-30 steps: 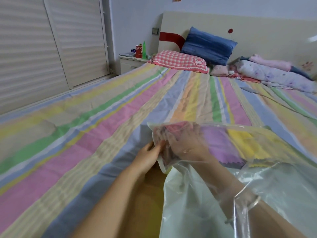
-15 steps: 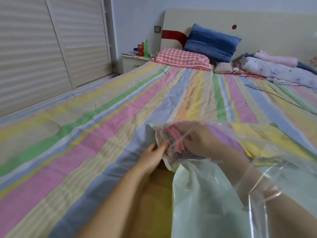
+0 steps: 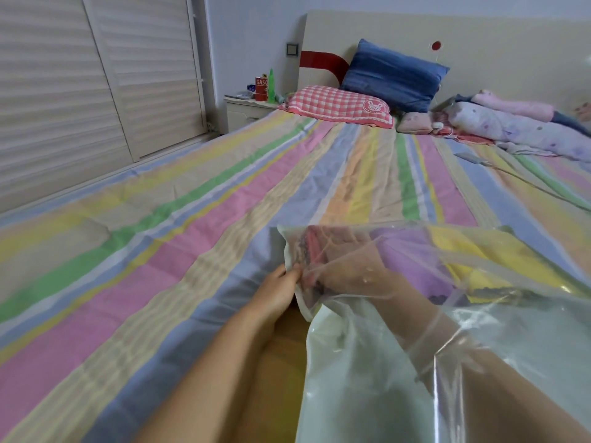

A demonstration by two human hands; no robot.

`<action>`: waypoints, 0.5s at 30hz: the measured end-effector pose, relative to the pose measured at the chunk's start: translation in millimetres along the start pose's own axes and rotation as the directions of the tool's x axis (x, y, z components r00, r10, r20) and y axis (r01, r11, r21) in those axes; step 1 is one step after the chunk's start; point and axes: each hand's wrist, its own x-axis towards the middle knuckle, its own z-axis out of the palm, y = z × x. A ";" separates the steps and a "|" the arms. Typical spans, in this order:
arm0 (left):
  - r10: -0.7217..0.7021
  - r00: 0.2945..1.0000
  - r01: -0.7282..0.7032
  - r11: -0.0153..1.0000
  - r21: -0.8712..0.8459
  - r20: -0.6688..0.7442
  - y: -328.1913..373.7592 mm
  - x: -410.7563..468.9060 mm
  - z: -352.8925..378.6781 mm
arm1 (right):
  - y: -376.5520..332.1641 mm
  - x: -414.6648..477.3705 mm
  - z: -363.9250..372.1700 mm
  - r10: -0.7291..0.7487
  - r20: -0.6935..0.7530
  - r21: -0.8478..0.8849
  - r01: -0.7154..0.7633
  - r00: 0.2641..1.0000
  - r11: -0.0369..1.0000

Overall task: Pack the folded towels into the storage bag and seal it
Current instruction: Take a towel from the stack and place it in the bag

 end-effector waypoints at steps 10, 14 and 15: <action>0.013 1.000 -0.012 0.996 0.086 -0.012 4.2 -4.0 1.3 | 3.9 -20.7 21.3 -0.261 -0.128 -0.235 0.227 0.957 0.945; -0.008 1.000 0.008 0.998 0.068 -0.004 9.2 -5.0 0.3 | -10.1 -40.5 8.6 -0.131 -0.079 -0.278 0.105 0.988 0.955; -0.003 1.000 0.004 0.998 0.065 -0.020 10.9 -6.3 0.9 | -13.5 -52.8 4.0 -0.067 -0.077 -0.249 0.045 0.995 0.967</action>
